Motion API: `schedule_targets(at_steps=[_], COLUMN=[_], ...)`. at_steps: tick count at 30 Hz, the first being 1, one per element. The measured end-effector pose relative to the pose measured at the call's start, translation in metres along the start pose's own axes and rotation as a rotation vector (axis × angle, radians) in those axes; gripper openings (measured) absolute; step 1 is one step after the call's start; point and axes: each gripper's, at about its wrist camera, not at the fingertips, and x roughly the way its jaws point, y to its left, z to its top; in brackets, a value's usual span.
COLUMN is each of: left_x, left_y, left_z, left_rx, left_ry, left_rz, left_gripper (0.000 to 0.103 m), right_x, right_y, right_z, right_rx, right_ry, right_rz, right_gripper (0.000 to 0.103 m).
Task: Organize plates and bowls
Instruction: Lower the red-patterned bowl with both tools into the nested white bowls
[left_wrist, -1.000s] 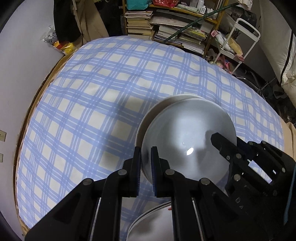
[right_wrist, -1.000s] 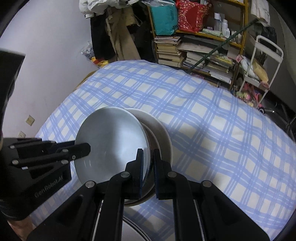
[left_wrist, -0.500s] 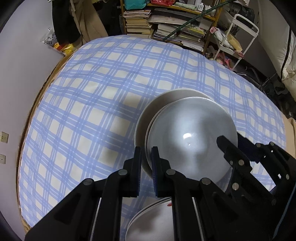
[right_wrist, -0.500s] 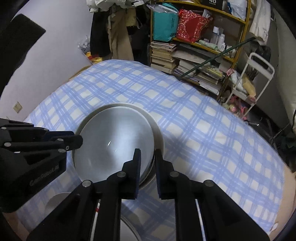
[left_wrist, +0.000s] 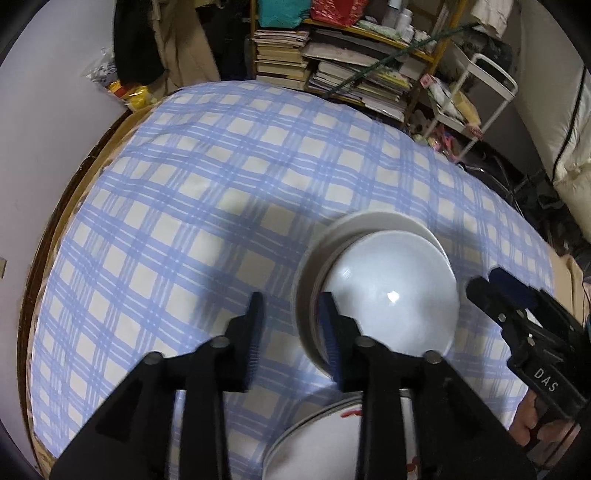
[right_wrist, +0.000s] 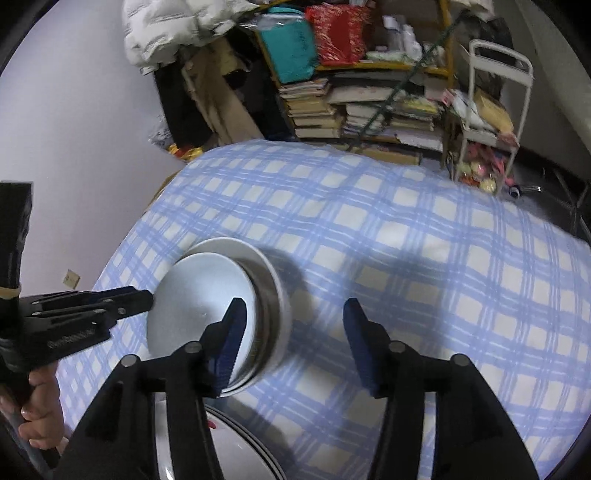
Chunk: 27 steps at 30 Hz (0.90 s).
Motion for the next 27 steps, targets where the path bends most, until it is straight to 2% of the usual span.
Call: schedule_targets(at_steps=[3, 6, 11, 18, 27], left_x=[0.002, 0.004, 0.012, 0.018, 0.027], left_y=[0.008, 0.014, 0.025, 0.037, 0.033], left_z=[0.002, 0.003, 0.005, 0.005, 0.003], left_rx=[-0.015, -0.031, -0.043, -0.076, -0.067], left_ry=[-0.015, -0.018, -0.001, 0.016, 0.032], left_rz=[-0.018, -0.044, -0.043, -0.107, -0.097], left_gripper=[0.042, 0.044, 0.046, 0.047, 0.047], right_x=[0.004, 0.007, 0.013, 0.022, 0.035], right_y=[-0.01, -0.015, -0.023, -0.026, -0.031], right_z=[-0.001, -0.002, -0.002, -0.004, -0.005], right_rx=[0.04, 0.059, 0.08, 0.07, 0.106], right_ry=[0.022, 0.024, 0.041, 0.062, 0.145], right_rz=[-0.005, -0.02, -0.051, -0.08, -0.082], right_gripper=[0.086, 0.094, 0.103, 0.103, 0.103])
